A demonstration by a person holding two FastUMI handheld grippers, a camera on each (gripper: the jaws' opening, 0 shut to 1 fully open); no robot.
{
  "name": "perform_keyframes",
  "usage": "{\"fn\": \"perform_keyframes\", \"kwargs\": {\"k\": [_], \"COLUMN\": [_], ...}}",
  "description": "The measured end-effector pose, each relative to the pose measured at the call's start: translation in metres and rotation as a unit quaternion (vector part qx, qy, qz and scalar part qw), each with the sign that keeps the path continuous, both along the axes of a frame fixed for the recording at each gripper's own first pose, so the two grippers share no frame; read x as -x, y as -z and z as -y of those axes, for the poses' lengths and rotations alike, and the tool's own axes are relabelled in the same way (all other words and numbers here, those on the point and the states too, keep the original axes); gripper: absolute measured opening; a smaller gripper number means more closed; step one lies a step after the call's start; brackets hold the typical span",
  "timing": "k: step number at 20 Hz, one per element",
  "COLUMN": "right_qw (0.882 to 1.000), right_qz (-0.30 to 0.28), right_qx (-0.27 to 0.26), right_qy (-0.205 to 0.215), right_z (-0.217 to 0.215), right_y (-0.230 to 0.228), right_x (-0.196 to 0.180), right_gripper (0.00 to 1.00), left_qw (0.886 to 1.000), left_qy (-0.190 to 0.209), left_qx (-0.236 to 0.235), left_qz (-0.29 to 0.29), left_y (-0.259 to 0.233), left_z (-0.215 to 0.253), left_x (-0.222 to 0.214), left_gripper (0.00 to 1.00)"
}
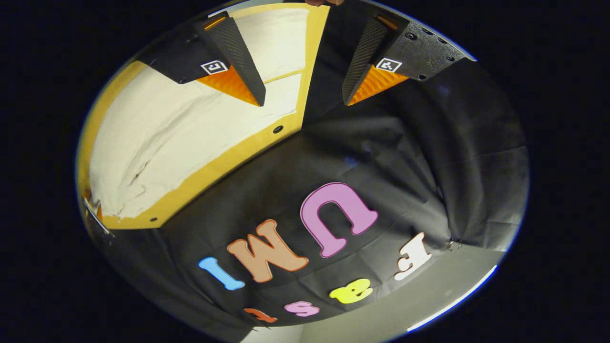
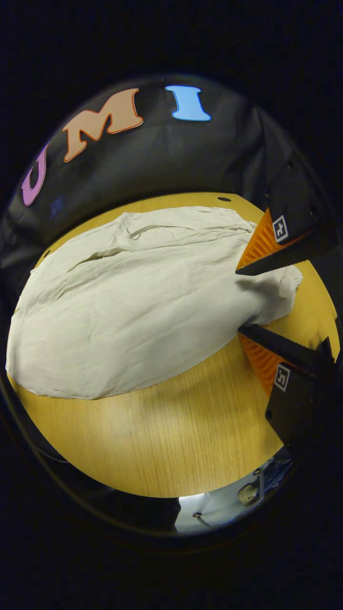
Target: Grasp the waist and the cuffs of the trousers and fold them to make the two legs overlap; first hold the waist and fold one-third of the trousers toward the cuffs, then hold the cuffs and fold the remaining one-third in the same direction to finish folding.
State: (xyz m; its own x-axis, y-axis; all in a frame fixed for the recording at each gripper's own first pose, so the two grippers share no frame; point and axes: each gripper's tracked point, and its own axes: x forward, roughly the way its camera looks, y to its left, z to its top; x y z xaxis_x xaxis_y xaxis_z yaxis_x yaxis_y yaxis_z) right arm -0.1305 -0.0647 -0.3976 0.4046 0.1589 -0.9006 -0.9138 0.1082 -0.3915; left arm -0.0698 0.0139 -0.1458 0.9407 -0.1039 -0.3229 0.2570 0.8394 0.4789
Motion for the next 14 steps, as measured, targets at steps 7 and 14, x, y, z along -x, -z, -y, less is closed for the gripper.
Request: {"fn": "perform_keyframes", "kwargs": {"k": [7,14], "right_qw": [0.989,0.991], "right_qz": [-0.137,-0.122], "right_qx": [0.022,0.017], "right_qy": [0.045,0.043], "right_z": [-0.003,-0.006], "right_y": [0.013,0.014], "right_x": [0.011,0.007], "right_gripper": [0.34,0.09], "left_qw": [0.985,0.933], "left_qy": [0.115,0.229], "left_qx": [-0.091,-0.19], "left_qz": [-0.097,-0.203], "left_y": [0.079,0.148], "left_z": [0.01,-0.01], "left_x": [0.042,0.081], "left_gripper": [0.97,0.97]}}
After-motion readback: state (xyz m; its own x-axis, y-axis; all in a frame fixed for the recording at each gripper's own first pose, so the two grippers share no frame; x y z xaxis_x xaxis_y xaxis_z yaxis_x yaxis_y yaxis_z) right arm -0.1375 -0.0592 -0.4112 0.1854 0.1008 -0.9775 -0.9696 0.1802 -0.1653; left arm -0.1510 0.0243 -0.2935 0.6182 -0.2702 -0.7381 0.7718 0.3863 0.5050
